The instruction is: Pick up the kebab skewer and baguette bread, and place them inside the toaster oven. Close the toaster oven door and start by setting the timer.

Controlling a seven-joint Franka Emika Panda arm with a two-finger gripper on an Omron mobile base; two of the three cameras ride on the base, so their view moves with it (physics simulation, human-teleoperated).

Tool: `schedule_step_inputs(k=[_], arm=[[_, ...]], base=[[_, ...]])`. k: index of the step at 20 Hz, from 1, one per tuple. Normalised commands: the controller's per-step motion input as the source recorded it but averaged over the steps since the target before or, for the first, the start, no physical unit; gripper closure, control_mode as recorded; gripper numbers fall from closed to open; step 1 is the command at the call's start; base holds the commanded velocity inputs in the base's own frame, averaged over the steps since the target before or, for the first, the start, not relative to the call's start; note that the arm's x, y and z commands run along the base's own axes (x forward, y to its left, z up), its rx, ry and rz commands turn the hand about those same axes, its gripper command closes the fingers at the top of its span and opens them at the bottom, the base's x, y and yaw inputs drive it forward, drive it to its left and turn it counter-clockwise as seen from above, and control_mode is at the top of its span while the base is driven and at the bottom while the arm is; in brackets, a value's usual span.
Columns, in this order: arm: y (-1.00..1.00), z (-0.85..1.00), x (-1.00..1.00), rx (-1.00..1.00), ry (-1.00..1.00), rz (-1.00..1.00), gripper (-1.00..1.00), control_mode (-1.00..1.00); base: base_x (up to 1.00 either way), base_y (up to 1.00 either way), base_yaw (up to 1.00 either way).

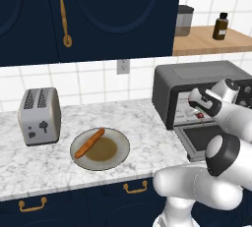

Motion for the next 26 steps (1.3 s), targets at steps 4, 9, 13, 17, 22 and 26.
schedule_step_inputs(k=[4,9,13,17,22,26], arm=[[-0.01,0.00,0.00,0.00,0.00,0.00,-1.00,-1.00],[0.01,0.11,-0.09,-0.01,-0.03,0.01,-1.00,-1.00],[0.23,0.39,-0.56,-0.02,0.00,0.01,-1.00,-1.00],[0.75,0.46,-0.91,0.00,0.02,-0.02,-1.00,-1.00],[1.00,0.24,-0.83,0.00,0.13,-0.25,-1.00,-1.00],[1.00,0.10,-0.58,0.00,0.16,-0.37,-1.00,-1.00]], base=[[0.00,0.00,0.00],[0.00,0.00,0.00],[0.00,0.00,0.00],[0.00,0.00,0.00],[0.00,0.00,0.00],[0.00,0.00,0.00]])
